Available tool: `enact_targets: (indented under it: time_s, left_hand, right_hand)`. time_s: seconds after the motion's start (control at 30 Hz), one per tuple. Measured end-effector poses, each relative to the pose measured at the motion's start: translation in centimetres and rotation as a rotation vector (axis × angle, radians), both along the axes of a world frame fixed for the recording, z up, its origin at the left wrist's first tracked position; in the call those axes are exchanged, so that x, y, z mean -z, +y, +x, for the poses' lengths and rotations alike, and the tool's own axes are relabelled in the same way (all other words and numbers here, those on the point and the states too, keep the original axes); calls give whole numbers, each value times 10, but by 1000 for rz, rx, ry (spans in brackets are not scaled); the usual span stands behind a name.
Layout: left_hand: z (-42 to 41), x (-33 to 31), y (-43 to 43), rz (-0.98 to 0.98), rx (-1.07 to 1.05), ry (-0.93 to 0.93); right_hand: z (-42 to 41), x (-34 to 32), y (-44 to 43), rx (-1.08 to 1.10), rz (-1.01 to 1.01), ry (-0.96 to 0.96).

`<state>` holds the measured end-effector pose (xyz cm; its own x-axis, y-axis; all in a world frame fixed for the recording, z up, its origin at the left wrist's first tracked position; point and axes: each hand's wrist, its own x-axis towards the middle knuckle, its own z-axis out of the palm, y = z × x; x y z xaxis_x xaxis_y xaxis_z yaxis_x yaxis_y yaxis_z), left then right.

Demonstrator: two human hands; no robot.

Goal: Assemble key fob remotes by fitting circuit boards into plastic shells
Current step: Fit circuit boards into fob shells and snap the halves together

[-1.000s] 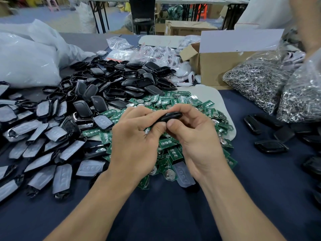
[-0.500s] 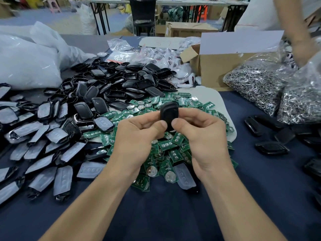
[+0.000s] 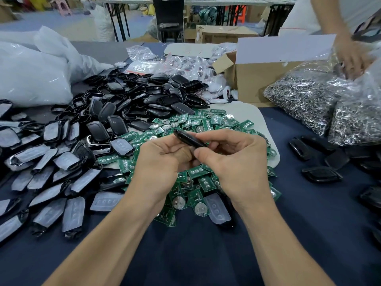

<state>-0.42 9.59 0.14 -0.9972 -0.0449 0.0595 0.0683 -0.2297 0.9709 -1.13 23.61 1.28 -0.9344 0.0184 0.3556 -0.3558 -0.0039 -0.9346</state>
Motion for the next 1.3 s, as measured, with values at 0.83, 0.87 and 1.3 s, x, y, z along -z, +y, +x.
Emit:
enact_targets:
  time_s: [0.83,0.87,1.3]
  left_hand:
    - [0,0,-4,-25,-16,-25]
    - [-1,-1,-6,-19,-62,-19]
    - [-1,-2,-11,3,-190,10]
  right_hand:
    - [-2,1,4,136,45,-4]
    - [-2,1,5,154,62,-6]
    - [0,6,-2,-127,12,-303]
